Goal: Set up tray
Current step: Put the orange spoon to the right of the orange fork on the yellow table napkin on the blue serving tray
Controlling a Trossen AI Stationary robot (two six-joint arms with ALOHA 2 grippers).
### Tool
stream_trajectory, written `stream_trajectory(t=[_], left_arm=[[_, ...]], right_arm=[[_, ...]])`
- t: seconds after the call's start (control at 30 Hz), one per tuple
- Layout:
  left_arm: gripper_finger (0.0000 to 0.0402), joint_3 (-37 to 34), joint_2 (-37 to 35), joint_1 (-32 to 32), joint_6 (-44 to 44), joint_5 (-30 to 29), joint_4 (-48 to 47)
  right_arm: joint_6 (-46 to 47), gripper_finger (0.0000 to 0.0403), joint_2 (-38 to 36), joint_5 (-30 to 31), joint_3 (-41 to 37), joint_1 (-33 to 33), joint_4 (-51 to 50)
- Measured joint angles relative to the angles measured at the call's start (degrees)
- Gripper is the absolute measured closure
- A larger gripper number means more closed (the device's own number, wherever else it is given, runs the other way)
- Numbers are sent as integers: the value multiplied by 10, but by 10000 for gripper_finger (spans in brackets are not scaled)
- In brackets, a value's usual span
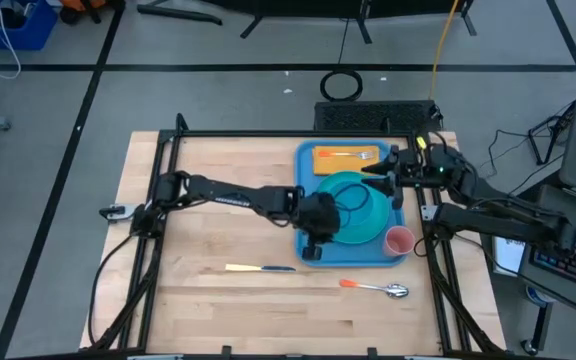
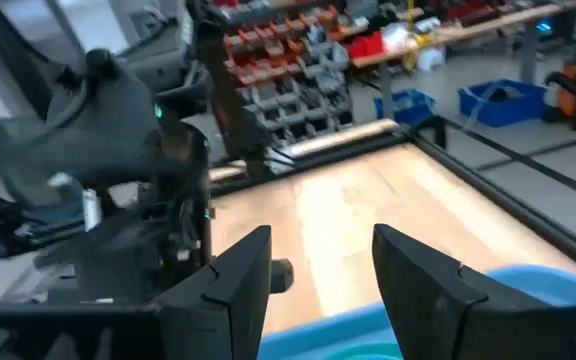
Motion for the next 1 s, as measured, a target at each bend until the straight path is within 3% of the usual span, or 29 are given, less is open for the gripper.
stream_trajectory(t=[0.37, 0.5, 0.63, 1.0], left_arm=[[344, -16, -1, -46, -39, -25, 127], [344, -16, -1, -53, -39, -24, 160], [344, -16, -1, -54, -49, -24, 187], [344, -16, -1, -78, -31, 3, 178]], right_arm=[[42, 239, -17, -1, -88, 38, 246], [100, 239, -16, -36, -94, 42, 302], [107, 239, -17, -78, -94, 42, 328], [124, 239, -18, -77, -94, 42, 329]])
